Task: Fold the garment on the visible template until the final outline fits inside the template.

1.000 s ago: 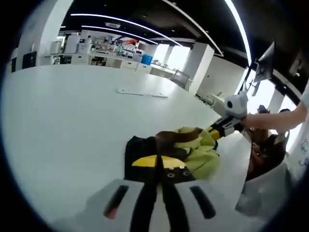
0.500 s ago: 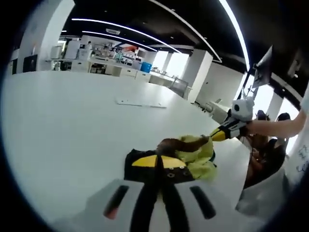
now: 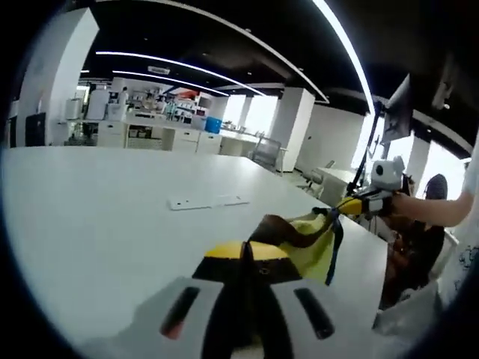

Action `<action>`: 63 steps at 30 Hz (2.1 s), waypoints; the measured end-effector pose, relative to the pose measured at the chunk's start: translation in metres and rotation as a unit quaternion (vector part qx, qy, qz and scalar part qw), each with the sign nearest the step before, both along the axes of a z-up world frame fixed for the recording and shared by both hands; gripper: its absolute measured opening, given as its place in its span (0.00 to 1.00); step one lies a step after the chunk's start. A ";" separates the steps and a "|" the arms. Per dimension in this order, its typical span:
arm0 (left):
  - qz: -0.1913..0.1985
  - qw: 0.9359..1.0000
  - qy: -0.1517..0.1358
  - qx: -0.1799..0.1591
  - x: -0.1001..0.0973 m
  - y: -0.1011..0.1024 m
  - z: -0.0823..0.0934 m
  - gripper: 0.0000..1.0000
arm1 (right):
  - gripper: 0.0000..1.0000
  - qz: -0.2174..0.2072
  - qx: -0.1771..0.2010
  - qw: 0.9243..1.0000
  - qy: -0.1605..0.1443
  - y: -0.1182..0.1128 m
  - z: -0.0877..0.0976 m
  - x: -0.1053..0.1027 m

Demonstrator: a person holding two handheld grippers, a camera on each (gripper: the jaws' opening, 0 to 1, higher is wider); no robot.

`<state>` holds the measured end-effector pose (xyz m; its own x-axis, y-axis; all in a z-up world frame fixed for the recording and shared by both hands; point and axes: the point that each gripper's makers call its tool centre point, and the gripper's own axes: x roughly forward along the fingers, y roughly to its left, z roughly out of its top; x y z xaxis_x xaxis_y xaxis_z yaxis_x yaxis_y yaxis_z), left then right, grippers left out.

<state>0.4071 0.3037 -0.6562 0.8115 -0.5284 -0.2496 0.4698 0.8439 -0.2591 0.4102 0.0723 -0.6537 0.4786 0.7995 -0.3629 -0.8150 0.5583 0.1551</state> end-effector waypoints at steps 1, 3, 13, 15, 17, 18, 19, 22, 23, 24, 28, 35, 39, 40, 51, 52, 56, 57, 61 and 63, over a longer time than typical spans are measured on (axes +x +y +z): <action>0.000 1.000 -0.003 0.001 0.003 0.000 0.004 0.00 | 0.00 -0.001 0.003 1.000 -0.006 0.000 0.005 0.004; -0.003 1.000 -0.014 0.007 0.009 -0.001 0.012 0.00 | 0.00 -0.004 0.010 1.000 -0.021 0.003 0.017 0.011; 0.019 0.999 -0.042 0.003 0.055 0.012 0.035 0.00 | 0.00 -0.018 0.030 0.997 -0.069 0.019 0.056 0.056; 0.025 0.999 -0.047 0.006 0.066 0.016 0.036 0.00 | 0.00 -0.025 0.030 0.996 -0.081 0.020 0.060 0.070; 0.033 0.998 -0.053 0.001 0.082 0.021 0.036 0.00 | 0.00 -0.034 0.035 0.995 -0.092 0.024 0.062 0.080; 0.038 0.998 -0.051 0.000 0.094 0.025 0.032 0.00 | 0.00 -0.039 0.039 0.994 -0.091 0.024 0.060 0.087; 0.042 0.998 -0.048 0.002 0.098 0.025 0.028 0.00 | 0.00 -0.043 0.041 0.994 -0.089 0.025 0.057 0.093; 0.054 0.998 -0.028 0.004 0.123 0.034 0.003 0.00 | 0.00 -0.063 0.032 0.995 -0.066 0.026 0.033 0.119; 0.057 0.998 -0.017 0.003 0.128 0.034 -0.006 0.00 | 0.00 -0.064 0.034 0.996 -0.058 0.027 0.025 0.126; 0.056 0.998 -0.008 0.009 0.130 0.030 -0.019 0.00 | 0.00 -0.064 0.032 0.996 -0.049 0.029 0.012 0.136; 0.053 0.998 0.032 0.028 0.153 0.034 -0.066 0.00 | 0.00 -0.078 -0.017 0.997 -0.015 0.028 -0.046 0.168; 0.055 0.995 0.081 0.034 0.177 0.030 -0.129 0.00 | 0.00 -0.080 -0.057 0.995 0.028 0.034 -0.122 0.201; 0.054 0.993 0.096 0.044 0.177 0.022 -0.147 0.00 | 0.00 -0.084 -0.067 0.993 0.046 0.035 -0.145 0.210; 0.057 0.993 0.099 0.044 0.177 0.023 -0.150 0.00 | 0.00 -0.087 -0.073 0.992 0.051 0.035 -0.151 0.211; 0.060 0.989 0.118 0.066 0.188 0.028 -0.176 0.00 | 0.00 -0.085 -0.098 0.989 0.076 0.033 -0.180 0.214; 0.059 0.989 0.116 0.070 0.188 0.027 -0.175 0.00 | 0.00 -0.086 -0.101 0.988 0.076 0.033 -0.183 0.215; 0.057 0.988 0.122 0.070 0.189 0.028 -0.177 0.00 | 0.00 -0.082 -0.112 0.987 0.087 0.033 -0.189 0.212; 0.057 0.988 0.123 0.071 0.188 0.028 -0.178 0.00 | 0.00 -0.083 -0.111 0.987 0.079 0.032 -0.188 0.215; 0.063 0.987 0.122 0.084 0.188 0.035 -0.177 0.15 | 0.00 -0.088 -0.115 0.986 0.085 0.031 -0.188 0.211; 0.064 0.987 0.117 0.090 0.188 0.036 -0.174 0.32 | 0.04 -0.088 -0.119 0.986 0.078 0.029 -0.183 0.206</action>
<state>0.5950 0.3401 -0.8299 0.7774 -0.3557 -0.5188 0.3012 0.9346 -0.1893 0.6167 0.1017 -0.8365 0.5257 0.5921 -0.6108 -0.6789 0.7247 0.1183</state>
